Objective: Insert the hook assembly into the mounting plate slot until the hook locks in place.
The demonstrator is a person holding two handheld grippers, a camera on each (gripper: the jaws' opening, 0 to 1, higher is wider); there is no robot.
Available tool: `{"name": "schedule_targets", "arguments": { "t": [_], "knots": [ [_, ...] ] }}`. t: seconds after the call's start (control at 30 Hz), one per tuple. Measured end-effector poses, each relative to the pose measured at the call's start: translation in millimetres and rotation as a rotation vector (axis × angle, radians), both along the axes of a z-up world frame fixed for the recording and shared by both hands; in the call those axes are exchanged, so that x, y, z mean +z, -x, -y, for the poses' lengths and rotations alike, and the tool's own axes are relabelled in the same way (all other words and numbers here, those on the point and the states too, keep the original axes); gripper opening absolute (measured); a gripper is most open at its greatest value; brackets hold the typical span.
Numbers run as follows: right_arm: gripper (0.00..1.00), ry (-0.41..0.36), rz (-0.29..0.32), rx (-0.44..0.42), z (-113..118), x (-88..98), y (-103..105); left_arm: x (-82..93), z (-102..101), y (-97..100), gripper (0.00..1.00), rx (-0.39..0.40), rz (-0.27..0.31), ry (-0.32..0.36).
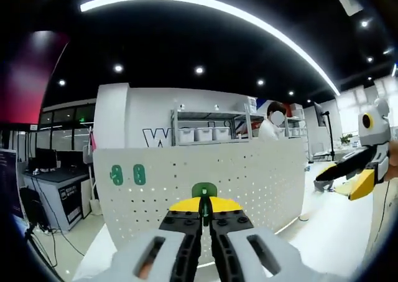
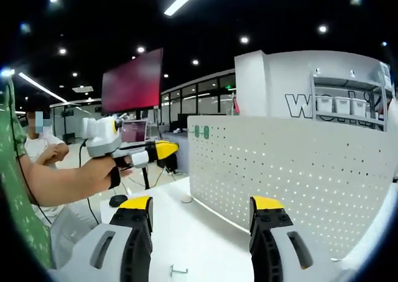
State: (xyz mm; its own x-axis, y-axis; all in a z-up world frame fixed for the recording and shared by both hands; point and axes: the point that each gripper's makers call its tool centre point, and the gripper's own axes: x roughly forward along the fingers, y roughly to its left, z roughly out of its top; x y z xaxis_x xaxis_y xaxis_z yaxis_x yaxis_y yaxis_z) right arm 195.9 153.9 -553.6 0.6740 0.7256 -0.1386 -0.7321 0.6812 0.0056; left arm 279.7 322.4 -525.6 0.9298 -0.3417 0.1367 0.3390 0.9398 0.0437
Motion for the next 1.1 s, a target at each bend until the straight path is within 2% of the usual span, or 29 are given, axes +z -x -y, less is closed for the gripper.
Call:
{"name": "schedule_targets", "arguments": {
  "t": [0.33,0.57,0.83,1.1],
  "knots": [
    [0.64,0.004,-0.006,-0.031,21.1,9.1,-6.9,16.4,-6.8,-38.5,0.03,0.042,0.027,-0.004],
    [0.64,0.02,-0.014,-0.033,25.2,14.4,-8.2,25.6,-9.9,-70.5,0.03,0.069,0.037,-0.016],
    [0.64,0.021,-0.016,-0.05,30.2,22.6,-12.0,20.1,-13.6,-98.6,0.03,0.104,0.016,-0.025],
    [0.65,0.043,-0.018,-0.069,36.4,22.8,-16.9,17.4,-19.0,-118.1,0.03,0.119,0.005,-0.046]
  ]
}}
